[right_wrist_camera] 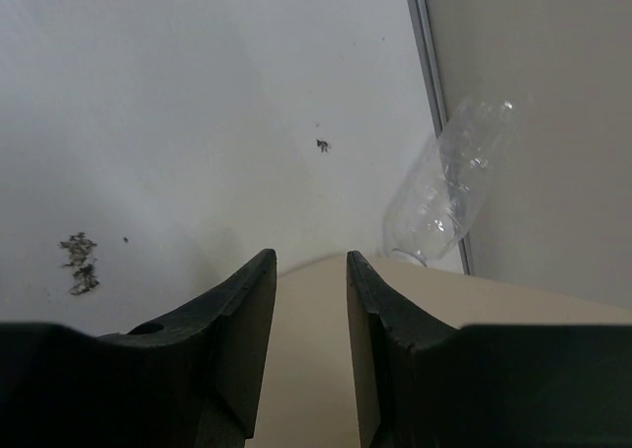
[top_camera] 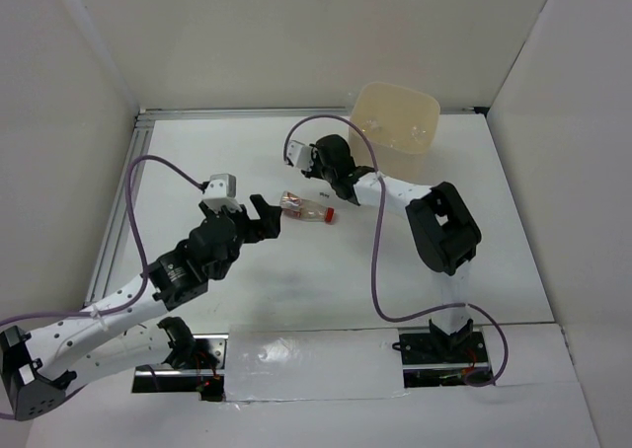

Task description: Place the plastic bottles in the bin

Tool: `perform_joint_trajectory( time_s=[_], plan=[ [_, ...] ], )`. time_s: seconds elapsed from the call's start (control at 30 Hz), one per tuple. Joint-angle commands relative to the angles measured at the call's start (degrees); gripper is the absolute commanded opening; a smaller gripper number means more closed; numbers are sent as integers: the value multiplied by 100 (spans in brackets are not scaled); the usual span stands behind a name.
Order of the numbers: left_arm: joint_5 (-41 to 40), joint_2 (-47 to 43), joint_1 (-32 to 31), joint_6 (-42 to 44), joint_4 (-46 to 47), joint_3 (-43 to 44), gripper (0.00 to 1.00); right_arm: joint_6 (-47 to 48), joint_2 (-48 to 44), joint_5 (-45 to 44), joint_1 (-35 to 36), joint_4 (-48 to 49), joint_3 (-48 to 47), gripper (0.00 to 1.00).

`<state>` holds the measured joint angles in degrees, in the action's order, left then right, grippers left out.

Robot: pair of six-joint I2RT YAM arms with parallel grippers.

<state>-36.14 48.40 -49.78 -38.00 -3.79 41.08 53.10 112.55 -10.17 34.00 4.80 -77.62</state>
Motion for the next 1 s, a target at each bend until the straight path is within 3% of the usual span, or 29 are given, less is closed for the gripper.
perform_joint_trajectory(
  time_s=[0.0,0.57,0.8,0.87,0.97],
  plan=[
    [-359,-191,-137,-129,98,23,100,42,21,-713,-129,320,-323,42],
    [-174,37,-85,46,660,-206,100,42,-814,-661,-1334,-40,590,42],
    [-121,38,-32,47,713,-320,100,-160,-805,-48,-2063,-646,204,42],
    [-69,-15,-32,47,775,-390,100,-212,-867,103,-2116,-847,-15,47],
    [-16,-15,21,-15,775,-443,100,-598,-867,1058,-2239,-1427,-541,59]
  ],
)
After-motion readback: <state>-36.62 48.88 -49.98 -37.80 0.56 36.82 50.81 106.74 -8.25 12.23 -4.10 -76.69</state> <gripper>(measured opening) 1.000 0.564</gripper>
